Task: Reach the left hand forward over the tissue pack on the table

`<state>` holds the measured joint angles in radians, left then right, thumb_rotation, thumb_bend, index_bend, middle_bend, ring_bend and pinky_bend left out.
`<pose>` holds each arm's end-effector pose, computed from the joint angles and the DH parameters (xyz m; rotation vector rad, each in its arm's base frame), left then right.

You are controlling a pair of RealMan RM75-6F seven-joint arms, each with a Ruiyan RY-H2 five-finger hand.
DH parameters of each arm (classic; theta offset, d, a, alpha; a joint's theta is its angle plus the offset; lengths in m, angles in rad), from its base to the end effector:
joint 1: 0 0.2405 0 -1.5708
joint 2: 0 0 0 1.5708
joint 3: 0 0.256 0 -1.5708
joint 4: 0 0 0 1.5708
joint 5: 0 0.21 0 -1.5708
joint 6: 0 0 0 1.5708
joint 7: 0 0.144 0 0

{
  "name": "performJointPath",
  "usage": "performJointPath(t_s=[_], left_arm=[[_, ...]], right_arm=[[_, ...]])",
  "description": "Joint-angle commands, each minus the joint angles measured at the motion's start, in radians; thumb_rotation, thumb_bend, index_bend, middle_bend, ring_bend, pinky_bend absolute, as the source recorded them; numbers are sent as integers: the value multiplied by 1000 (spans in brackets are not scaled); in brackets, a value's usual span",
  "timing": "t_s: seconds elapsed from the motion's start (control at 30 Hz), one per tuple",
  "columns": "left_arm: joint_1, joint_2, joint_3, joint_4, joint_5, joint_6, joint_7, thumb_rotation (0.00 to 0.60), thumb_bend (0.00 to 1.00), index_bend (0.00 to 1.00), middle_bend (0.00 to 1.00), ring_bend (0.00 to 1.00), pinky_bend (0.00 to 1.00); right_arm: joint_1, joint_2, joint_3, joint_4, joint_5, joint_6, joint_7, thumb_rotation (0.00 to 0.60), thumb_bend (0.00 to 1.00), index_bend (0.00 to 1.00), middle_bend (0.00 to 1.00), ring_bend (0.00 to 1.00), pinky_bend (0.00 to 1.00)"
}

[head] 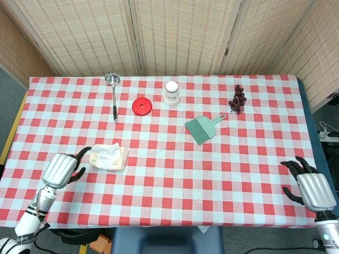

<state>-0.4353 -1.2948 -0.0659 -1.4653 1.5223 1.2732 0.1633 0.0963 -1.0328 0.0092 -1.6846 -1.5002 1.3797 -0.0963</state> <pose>-0.2469 0.2843 0.0879 -1.7458 -0.6621 -0.9406 -0.3107 -0.1739 0.1606 1.5098 -0.9152 0.7414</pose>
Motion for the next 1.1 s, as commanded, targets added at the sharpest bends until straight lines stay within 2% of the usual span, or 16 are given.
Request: performJointPath(t_s=[0.03, 0.37, 0.57, 0.67, 0.73, 0.8, 1.1], left_arm=[[-65, -25, -43, 4, -21, -69, 16, 600, 375, 148, 959, 939, 1000], [-208, -137, -99, 128, -134, -288, 35, 600, 377, 238, 968, 943, 1000], [-252, -183, -108, 201, -206, -365, 69, 600, 378, 269, 957, 937, 1000], [-257, -200, -109, 224, -217, -362, 71, 600, 382, 389, 955, 936, 1000], [-255, -207, -108, 231, -218, -351, 70, 600, 410, 585, 958, 935, 1000], [-251, -209, -105, 235, -211, -331, 63, 600, 441, 676, 971, 937, 1000], [-234, -173, -116, 196, -194, -245, 66, 600, 456, 790, 1000, 945, 1000]], right_arm=[[2, 0, -2, 1, -3, -4, -3, 600, 197, 231, 238, 80, 329], [5, 6, -6, 0, -7, -12, 3, 600, 197, 231, 238, 80, 329], [7, 6, -6, 2, -4, -15, 5, 600, 197, 231, 238, 80, 329], [8, 6, -6, 1, -4, -17, 1, 600, 197, 231, 238, 80, 329], [8, 5, -7, 1, -4, -18, -1, 600, 197, 231, 238, 80, 329], [9, 5, -6, 1, -2, -20, -3, 600, 196, 231, 238, 80, 329], [13, 2, -11, -1, -1, -32, -21, 600, 197, 231, 238, 80, 329]])
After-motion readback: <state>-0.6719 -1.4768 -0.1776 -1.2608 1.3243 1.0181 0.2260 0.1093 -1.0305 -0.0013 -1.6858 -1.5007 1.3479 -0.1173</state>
